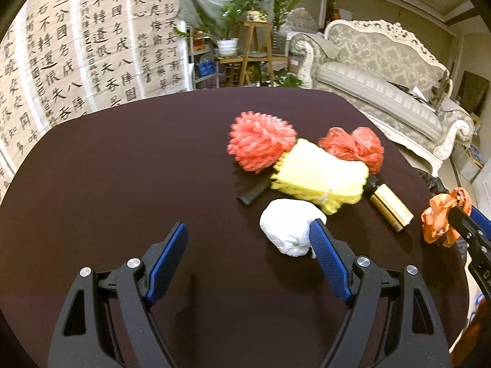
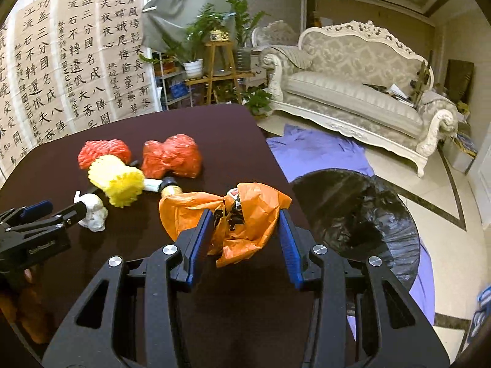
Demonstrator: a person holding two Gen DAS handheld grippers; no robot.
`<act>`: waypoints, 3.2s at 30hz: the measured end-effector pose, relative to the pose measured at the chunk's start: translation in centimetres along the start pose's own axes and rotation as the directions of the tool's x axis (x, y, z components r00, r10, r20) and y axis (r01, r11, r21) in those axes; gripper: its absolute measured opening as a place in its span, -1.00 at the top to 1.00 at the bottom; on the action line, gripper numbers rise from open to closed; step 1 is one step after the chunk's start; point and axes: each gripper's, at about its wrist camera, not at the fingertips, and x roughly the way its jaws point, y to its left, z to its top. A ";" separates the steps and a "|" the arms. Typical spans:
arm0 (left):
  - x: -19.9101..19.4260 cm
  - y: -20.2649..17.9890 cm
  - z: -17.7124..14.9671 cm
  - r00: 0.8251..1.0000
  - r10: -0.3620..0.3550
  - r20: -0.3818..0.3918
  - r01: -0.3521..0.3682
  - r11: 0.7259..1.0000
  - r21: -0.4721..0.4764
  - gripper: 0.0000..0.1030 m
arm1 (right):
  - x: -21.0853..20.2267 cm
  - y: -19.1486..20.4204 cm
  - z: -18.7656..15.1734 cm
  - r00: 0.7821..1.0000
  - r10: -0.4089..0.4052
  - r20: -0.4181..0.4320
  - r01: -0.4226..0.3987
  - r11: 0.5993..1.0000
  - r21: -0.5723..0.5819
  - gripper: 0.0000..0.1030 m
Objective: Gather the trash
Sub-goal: 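Grasp the orange plastic bag with the right tool while the left tool grasps the white crumpled bag, then drop the orange bag into the bin while the left tool drops the white bag there, then move both tools back toward the gold bottle and yellow foam net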
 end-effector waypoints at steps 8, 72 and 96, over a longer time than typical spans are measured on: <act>1.0 -1.7 0.0 0.999 -0.039 -0.019 0.040 0.999 0.031 -0.51 | 0.4 -0.5 -0.3 1.000 0.008 -0.006 -0.008 1.000 0.013 0.19; 4.2 -26.1 3.3 0.960 -0.280 0.028 0.251 0.896 0.366 0.10 | 3.3 -17.7 0.7 0.959 -0.282 -0.003 0.276 0.936 0.219 0.05; 1.9 -20.0 3.1 0.980 -0.192 0.047 0.176 0.955 0.240 -0.45 | 1.8 -15.0 -0.3 0.975 -0.223 0.008 0.216 0.952 0.219 0.02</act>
